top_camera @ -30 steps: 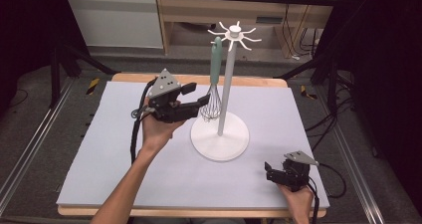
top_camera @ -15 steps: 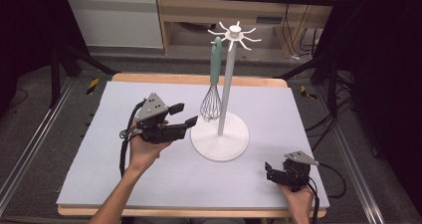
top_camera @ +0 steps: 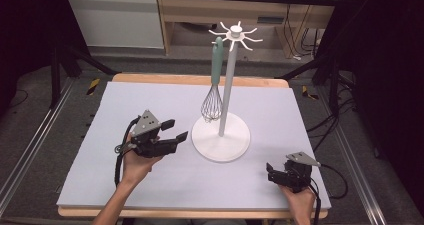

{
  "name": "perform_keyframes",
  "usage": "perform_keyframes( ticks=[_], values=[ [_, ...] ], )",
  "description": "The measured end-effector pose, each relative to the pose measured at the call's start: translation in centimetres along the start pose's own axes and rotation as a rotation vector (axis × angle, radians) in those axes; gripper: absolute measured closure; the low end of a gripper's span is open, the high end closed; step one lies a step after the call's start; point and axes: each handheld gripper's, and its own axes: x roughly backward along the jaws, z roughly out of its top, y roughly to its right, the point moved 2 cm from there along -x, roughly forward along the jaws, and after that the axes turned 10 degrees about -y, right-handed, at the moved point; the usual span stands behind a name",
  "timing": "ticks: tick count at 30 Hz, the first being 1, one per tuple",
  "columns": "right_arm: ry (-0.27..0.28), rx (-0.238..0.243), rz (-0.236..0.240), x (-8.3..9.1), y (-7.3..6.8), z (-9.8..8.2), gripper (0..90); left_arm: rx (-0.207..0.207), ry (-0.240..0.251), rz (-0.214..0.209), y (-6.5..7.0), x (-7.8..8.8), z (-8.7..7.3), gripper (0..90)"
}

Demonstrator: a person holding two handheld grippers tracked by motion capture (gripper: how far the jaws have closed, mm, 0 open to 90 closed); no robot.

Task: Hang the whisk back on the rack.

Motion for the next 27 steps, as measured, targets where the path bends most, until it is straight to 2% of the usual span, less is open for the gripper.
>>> perform_keyframes(
  ticks=[14, 24, 27],
  values=[
    [-0.004, -0.007, -0.010, 0.0, 0.2, -0.1, 8.8, 0.057, -0.122, 0.094, -3.4, 0.3, -5.9, 37.9],
    [-0.011, -0.013, -0.012, -0.1, 0.4, -0.1, 8.5, 0.132, -0.139, 0.149, -5.3, 0.8, -9.7, 37.5],
    [-0.011, -0.020, -0.014, -0.1, 0.5, -0.1, 8.5, 0.149, -0.141, 0.184, -6.0, 1.0, -10.6, 37.2]
  ],
)
